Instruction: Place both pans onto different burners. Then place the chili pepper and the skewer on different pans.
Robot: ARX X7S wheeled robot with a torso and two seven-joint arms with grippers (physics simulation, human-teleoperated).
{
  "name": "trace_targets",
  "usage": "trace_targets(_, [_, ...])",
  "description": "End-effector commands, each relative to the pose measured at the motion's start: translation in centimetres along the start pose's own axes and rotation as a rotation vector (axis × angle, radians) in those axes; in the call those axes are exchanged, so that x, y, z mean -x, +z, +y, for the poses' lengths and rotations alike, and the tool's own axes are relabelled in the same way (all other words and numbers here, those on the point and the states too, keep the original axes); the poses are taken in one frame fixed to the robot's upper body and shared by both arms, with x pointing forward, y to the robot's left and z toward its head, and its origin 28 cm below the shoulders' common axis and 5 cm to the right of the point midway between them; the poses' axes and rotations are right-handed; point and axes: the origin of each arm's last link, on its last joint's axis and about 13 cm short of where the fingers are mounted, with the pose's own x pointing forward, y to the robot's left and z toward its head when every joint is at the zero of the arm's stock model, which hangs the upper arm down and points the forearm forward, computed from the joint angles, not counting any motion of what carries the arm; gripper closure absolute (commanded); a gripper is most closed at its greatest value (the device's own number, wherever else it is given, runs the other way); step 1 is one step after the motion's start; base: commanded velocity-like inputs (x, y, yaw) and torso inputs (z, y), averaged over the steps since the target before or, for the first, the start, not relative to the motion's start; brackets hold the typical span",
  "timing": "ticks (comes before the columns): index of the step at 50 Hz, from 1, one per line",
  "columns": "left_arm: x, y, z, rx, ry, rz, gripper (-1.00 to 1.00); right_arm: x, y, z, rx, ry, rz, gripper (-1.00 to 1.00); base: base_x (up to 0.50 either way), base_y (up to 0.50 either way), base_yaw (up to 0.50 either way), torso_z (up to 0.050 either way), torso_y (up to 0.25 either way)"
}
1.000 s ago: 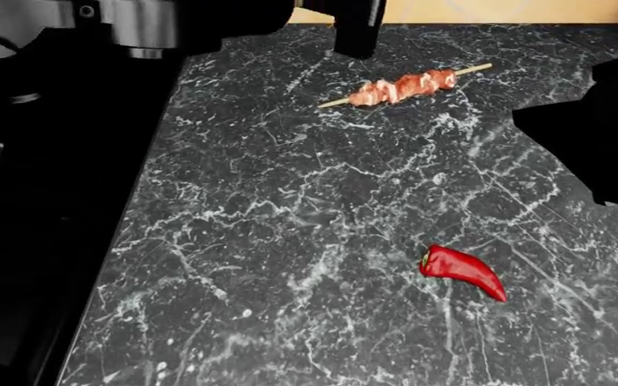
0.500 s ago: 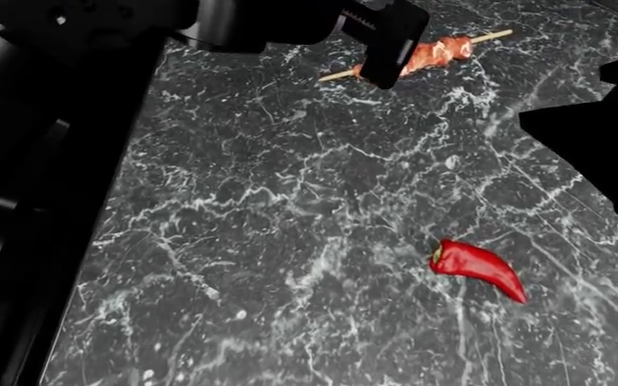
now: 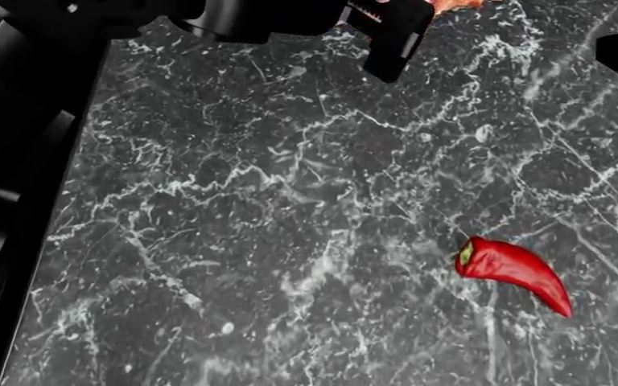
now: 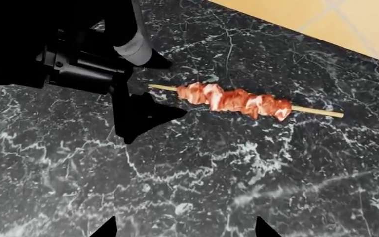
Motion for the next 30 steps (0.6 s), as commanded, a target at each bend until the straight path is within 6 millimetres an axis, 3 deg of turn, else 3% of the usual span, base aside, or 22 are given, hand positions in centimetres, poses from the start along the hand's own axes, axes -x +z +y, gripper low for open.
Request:
trace_targets(1, [-0.1, -0.6, 0.0, -0.008, -0.003, 0.018, -1.00, 0.4, 0.0, 0.2, 0.018, -0.003, -0.012, -1.00, 0.00, 0.00, 0.00, 0.000, -0.188])
trace_targets(10, [0.1, -0.5, 0.0, 0.010, -0.014, 0.007, -1.00, 0.3, 0.0, 0.2, 0.016, -0.001, -0.007, -1.00, 0.00, 0.00, 0.00, 0.000, -0.116])
trace_targets(11, [0.2, -0.5, 0.0, 0.016, -0.016, 0.002, 1.00, 0.3, 0.0, 0.2, 0.016, -0.001, -0.007, -1.00, 0.00, 0.00, 0.00, 0.000, 0.000])
trace_targets(30, [1.2, 0.0, 0.1, 0.040, -0.018, -0.040, 1.00, 0.3, 0.3, 0.5, 0.020, 0.002, -0.004, -1.00, 0.00, 0.00, 0.00, 0.000, 0.000])
